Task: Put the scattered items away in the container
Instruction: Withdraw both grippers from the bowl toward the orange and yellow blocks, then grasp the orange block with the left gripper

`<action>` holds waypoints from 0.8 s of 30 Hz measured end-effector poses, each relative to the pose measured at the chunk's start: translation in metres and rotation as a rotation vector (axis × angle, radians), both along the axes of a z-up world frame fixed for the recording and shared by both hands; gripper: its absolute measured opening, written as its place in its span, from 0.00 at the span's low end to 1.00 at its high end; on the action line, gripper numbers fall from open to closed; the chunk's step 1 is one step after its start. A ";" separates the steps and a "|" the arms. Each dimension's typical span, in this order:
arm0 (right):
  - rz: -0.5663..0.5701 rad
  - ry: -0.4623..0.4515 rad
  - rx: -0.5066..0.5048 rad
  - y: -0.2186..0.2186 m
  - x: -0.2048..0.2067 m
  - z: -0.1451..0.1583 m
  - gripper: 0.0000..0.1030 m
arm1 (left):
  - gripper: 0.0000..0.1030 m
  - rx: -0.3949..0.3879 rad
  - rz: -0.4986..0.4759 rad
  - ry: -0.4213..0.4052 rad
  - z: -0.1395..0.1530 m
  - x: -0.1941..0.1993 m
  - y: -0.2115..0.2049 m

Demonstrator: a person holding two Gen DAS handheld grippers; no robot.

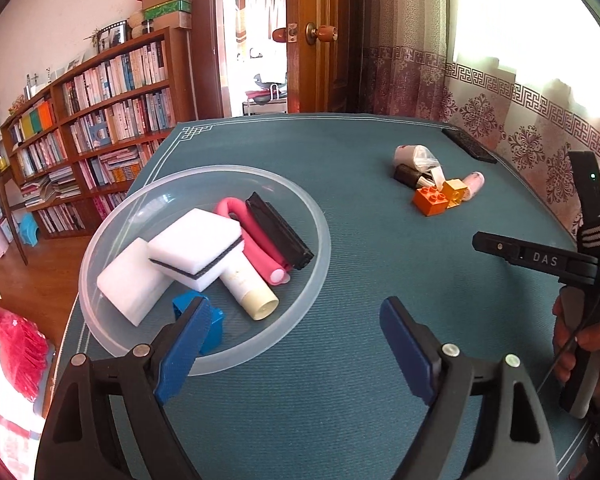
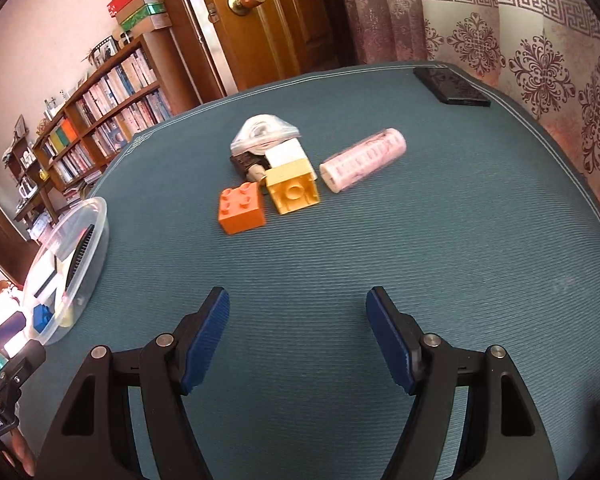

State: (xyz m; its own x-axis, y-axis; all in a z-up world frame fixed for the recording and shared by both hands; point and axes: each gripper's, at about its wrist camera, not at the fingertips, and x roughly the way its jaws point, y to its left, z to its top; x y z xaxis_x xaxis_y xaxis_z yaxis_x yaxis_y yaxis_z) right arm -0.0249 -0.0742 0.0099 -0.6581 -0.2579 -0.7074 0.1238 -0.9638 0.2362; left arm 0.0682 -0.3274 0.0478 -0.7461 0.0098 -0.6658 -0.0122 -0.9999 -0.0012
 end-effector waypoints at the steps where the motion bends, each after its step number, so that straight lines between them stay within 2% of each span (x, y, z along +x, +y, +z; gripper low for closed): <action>1: -0.015 0.005 0.007 0.007 -0.001 0.000 0.72 | 0.86 0.006 -0.010 -0.007 -0.001 -0.003 0.005; 5: -0.070 0.015 -0.004 0.032 -0.009 0.001 0.72 | 0.86 0.021 -0.055 -0.017 -0.002 -0.016 0.030; 10: -0.104 0.022 -0.060 0.052 -0.011 -0.007 0.72 | 0.86 -0.012 -0.096 -0.003 0.000 -0.038 0.062; 18: -0.092 0.035 -0.084 0.053 -0.009 -0.007 0.72 | 0.86 -0.013 -0.110 -0.036 -0.014 -0.096 0.103; 24: -0.093 0.038 -0.088 0.052 -0.007 -0.007 0.72 | 0.86 -0.052 -0.119 -0.070 -0.025 -0.127 0.126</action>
State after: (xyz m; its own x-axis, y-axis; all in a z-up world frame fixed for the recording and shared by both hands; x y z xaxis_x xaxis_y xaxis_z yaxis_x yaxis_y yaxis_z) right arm -0.0318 -0.0219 0.0029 -0.7079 -0.2544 -0.6589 0.0454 -0.9473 0.3170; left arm -0.0587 -0.2010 0.0228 -0.6932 0.0598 -0.7183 -0.1321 -0.9902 0.0451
